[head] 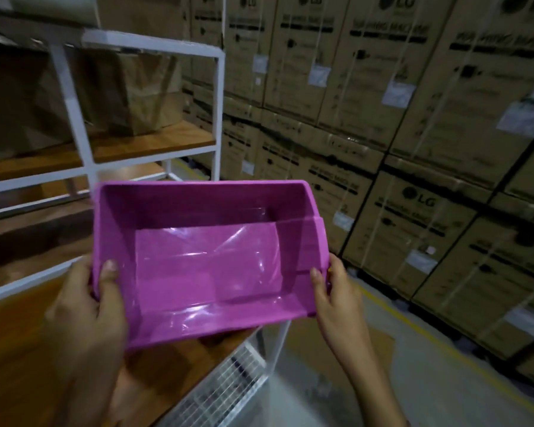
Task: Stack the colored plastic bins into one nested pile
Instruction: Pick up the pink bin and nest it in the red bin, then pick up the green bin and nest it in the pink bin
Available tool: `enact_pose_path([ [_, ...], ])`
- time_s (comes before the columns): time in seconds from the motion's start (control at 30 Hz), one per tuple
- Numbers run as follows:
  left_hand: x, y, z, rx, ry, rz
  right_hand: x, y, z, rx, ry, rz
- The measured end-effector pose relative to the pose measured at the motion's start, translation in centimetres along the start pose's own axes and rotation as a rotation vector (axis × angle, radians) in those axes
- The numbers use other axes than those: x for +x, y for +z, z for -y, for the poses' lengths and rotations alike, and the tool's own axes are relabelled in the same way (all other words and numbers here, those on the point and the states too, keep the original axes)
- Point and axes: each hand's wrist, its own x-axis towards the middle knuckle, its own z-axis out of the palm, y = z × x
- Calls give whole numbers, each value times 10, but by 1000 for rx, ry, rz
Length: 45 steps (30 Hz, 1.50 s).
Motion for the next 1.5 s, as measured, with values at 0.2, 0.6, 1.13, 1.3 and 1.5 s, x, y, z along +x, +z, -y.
enact_pose_path([
  [0.2,23,129,-30,-126,-145,143,133,-12,-36,-106,-21,-119],
  [0.6,22,245,-18,-175,-393,300,303,8,-142,-180,30,144],
  [1.13,-38,301,-71,480,-486,8,376,45,-218,-344,-161,630],
  [1.3,-44,319,-31,689,-494,79,361,67,-245,-461,-271,690],
  [1.5,-48,314,7,629,-538,150,360,81,-240,-634,-378,589],
])
